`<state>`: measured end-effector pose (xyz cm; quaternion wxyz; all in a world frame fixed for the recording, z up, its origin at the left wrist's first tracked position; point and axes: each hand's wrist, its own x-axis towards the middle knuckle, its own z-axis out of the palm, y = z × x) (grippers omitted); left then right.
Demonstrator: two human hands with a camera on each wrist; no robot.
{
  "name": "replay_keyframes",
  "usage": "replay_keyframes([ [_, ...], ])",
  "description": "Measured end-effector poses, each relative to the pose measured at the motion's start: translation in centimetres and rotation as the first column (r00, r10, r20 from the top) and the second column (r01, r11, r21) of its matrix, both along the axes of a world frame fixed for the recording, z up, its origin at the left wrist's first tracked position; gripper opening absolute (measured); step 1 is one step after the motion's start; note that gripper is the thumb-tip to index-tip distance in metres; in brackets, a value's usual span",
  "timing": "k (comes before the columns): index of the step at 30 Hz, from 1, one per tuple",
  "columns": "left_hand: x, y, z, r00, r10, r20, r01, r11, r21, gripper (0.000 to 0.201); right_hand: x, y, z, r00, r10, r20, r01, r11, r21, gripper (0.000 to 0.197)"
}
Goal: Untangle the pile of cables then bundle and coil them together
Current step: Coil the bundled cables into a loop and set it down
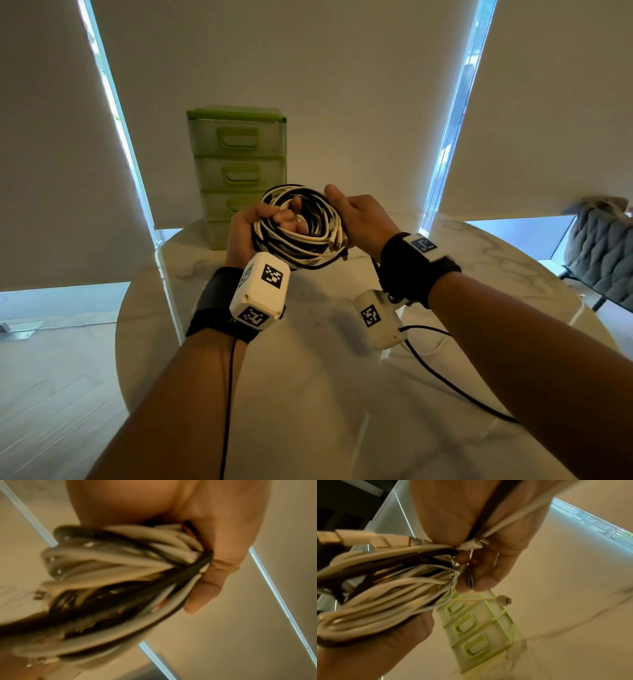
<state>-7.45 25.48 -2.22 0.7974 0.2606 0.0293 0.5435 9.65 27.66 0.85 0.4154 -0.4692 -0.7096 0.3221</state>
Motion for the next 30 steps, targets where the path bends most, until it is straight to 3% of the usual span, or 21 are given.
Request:
replay_keyframes([
  [5, -0.1, 0.1, 0.1, 0.998, 0.037, -0.048, -0.037, 0.999, -0.001, 0.05, -0.1, -0.2, -0.5, 0.996, 0.018, -0.085, -0.017, 1.0, 0.015, 0.041],
  [8, 0.0, 0.0, 0.2, 1.0, 0.025, -0.011, -0.025, 1.0, 0.01, 0.05, -0.4, -0.4, -0.9, 0.957, 0.02, -0.29, -0.048, 0.995, -0.093, 0.04],
  [9, 0.0, 0.1, 0.2, 1.0, 0.027, -0.007, -0.027, 0.999, 0.017, 0.049, -0.7, -0.3, -1.2, 0.917, 0.009, -0.399, -0.079, 0.984, -0.16, 0.043],
  [11, 0.2, 0.3, 0.1, 0.998, 0.055, -0.006, -0.055, 0.998, 0.034, 0.048, -1.3, -0.4, -1.5, 0.769, -0.072, -0.635, -0.203, 0.915, -0.35, 0.046],
  [13, 0.3, 0.5, -0.1, 0.993, 0.12, -0.005, -0.119, 0.992, 0.038, 0.051, -1.8, -0.8, -1.6, 0.632, -0.161, -0.758, -0.317, 0.839, -0.442, 0.043],
  [15, 0.0, 1.1, -0.4, 0.977, 0.212, 0.028, -0.213, 0.977, 0.002, 0.052, -2.2, -1.9, -2.1, 0.652, -0.178, -0.737, -0.329, 0.809, -0.487, 0.04],
  [17, -0.5, 1.4, -0.6, 0.953, 0.299, 0.055, -0.298, 0.954, -0.036, 0.05, -2.7, -3.4, -2.9, 0.803, -0.148, -0.577, -0.214, 0.832, -0.512, 0.041],
  [19, -0.4, 1.2, -0.3, 0.933, 0.358, 0.037, -0.355, 0.932, -0.078, 0.039, -3.0, -4.4, -3.6, 0.951, -0.105, -0.291, -0.027, 0.91, -0.415, 0.04],
  [21, 0.3, 0.7, 0.4, 0.889, 0.456, -0.025, -0.456, 0.881, -0.123, 0.011, -2.9, -5.3, -3.7, 0.999, -0.044, 0.022, 0.048, 0.968, -0.246, 0.035],
  [22, 0.5, 0.5, 0.7, 0.861, 0.506, -0.052, -0.508, 0.851, -0.135, 0.006, -2.7, -5.7, -3.5, 0.986, 0.017, 0.164, 0.017, 0.979, -0.204, 0.032],
  [23, 0.7, 0.4, 0.9, 0.839, 0.54, -0.073, -0.545, 0.827, -0.139, 0.013, -2.5, -6.3, -3.1, 0.95, 0.093, 0.3, -0.035, 0.981, -0.193, 0.029],
  [26, 0.6, 0.4, 1.1, 0.77, 0.612, -0.182, -0.634, 0.767, -0.1, 0.018, -1.7, -8.2, -1.4, 0.768, 0.274, 0.578, -0.175, 0.959, -0.222, 0.029],
  [30, 1.2, 0.5, 0.9, 0.678, 0.646, -0.35, -0.687, 0.726, 0.009, 0.014, -1.0, -9.3, 2.6, 0.53, 0.278, 0.801, -0.28, 0.949, -0.144, 0.028],
])
